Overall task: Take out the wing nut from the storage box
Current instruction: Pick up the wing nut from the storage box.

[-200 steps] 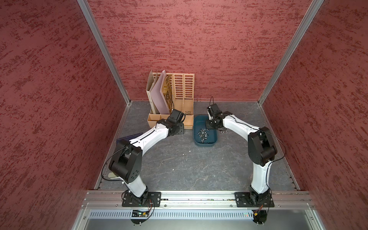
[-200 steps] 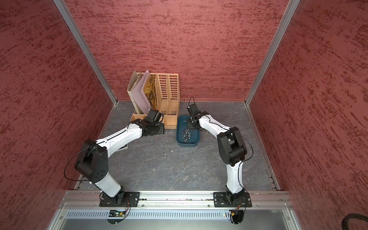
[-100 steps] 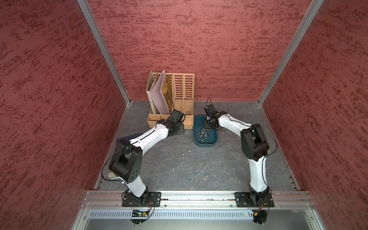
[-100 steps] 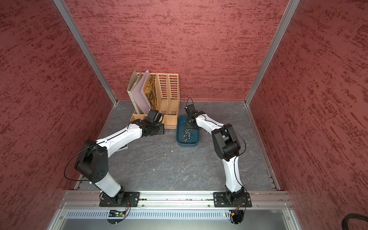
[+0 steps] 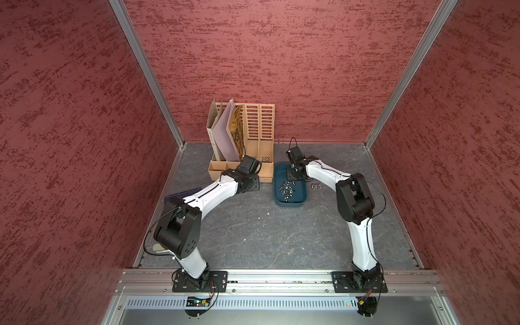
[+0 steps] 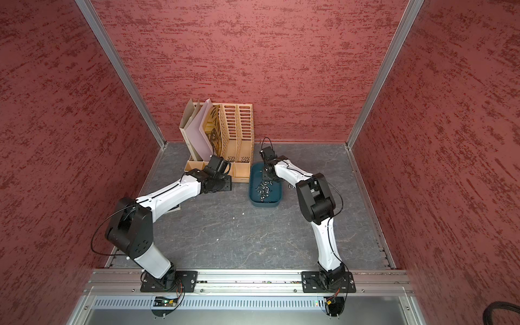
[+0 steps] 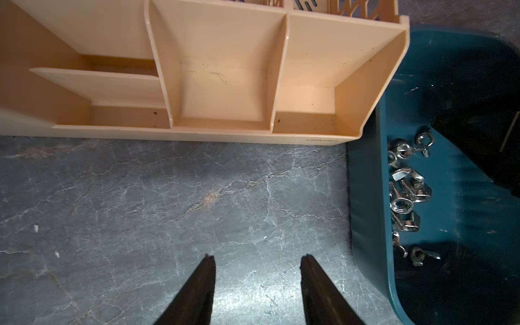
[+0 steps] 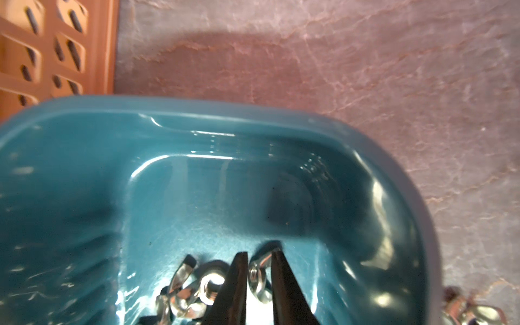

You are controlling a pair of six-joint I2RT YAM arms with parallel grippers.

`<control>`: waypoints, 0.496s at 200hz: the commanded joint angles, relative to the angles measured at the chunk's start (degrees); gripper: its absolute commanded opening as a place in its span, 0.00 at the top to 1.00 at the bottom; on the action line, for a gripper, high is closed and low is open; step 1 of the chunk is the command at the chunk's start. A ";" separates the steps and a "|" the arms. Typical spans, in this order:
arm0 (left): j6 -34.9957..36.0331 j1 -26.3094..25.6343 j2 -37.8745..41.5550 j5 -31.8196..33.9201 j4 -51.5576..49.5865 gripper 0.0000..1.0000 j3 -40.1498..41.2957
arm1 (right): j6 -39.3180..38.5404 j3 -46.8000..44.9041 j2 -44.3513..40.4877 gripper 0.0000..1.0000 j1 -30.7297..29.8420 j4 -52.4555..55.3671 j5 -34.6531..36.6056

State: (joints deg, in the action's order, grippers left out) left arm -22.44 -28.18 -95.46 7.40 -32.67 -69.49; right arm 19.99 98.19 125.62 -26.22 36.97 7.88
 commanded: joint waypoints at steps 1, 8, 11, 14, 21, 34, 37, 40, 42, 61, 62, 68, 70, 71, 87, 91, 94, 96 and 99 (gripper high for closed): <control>0.07 0.48 1.91 -0.44 1.02 0.48 0.94 | 0.72 0.82 0.99 0.80 -0.50 1.43 1.61; 0.11 0.50 1.90 -0.46 1.09 0.48 1.02 | 0.74 0.69 1.02 0.80 -0.46 1.44 1.61; 0.07 0.50 1.90 -0.46 1.11 0.48 1.03 | 0.83 0.61 1.03 0.80 -0.45 1.44 1.61; 0.07 0.50 1.94 -0.46 1.11 0.47 1.03 | 0.84 0.55 1.10 0.80 -0.44 1.36 1.61; 0.11 0.50 1.94 -0.51 1.20 0.48 1.11 | 0.84 0.51 1.20 0.80 -0.50 1.35 1.61; 0.11 0.50 1.88 -0.49 1.29 0.48 1.20 | 0.93 0.42 1.53 0.80 -0.45 1.35 1.54; 0.03 0.49 1.93 -0.51 1.29 0.47 1.20 | 1.01 0.42 1.60 0.80 -0.49 1.35 1.53; 0.10 0.50 1.94 -0.54 1.29 0.48 1.20 | 1.03 0.36 1.64 0.80 -0.49 1.35 1.48; 0.11 0.50 1.94 -0.54 1.29 0.48 1.20 | 1.02 0.34 1.64 0.80 -0.45 1.31 1.45; 0.04 0.59 2.03 -0.50 1.29 0.48 1.42 | 1.19 0.27 1.99 0.80 -0.49 1.31 1.17; 0.08 0.59 2.03 -0.52 1.29 0.48 1.44 | 1.24 0.21 2.04 0.80 -0.45 1.28 1.17; 0.11 0.59 2.08 -0.49 1.29 0.47 1.53 | 1.28 0.09 2.07 0.80 -0.50 1.18 1.09; 0.07 0.59 2.11 -0.51 1.29 0.47 1.55 | 1.28 0.14 2.12 0.80 -0.50 1.17 1.09; 0.05 0.59 2.12 -0.53 1.29 0.48 1.55 | 1.28 0.15 2.15 0.80 -0.50 1.17 1.09; 0.09 0.68 2.21 -0.48 1.42 0.48 1.73 | 1.39 0.07 2.41 0.80 -0.47 1.18 1.00; 0.10 0.67 2.28 -0.50 1.40 0.48 1.77 | 1.37 0.07 2.48 0.80 -0.50 1.17 1.00; 0.11 0.69 2.29 -0.54 1.38 0.47 1.80 | 1.37 0.07 2.52 0.80 -0.48 1.17 1.00; 0.02 0.68 2.30 -0.59 1.38 0.48 1.81 | 1.33 0.07 2.52 0.80 -0.45 1.17 1.00; 0.03 0.75 2.30 -0.59 1.38 0.48 1.86 | 1.34 0.07 2.59 0.80 -0.50 1.22 1.00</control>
State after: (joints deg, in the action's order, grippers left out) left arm -22.44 -27.90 -94.98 7.35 -32.29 -68.38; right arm 20.64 98.19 127.31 -26.22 37.58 7.99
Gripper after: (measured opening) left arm 0.525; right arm 0.203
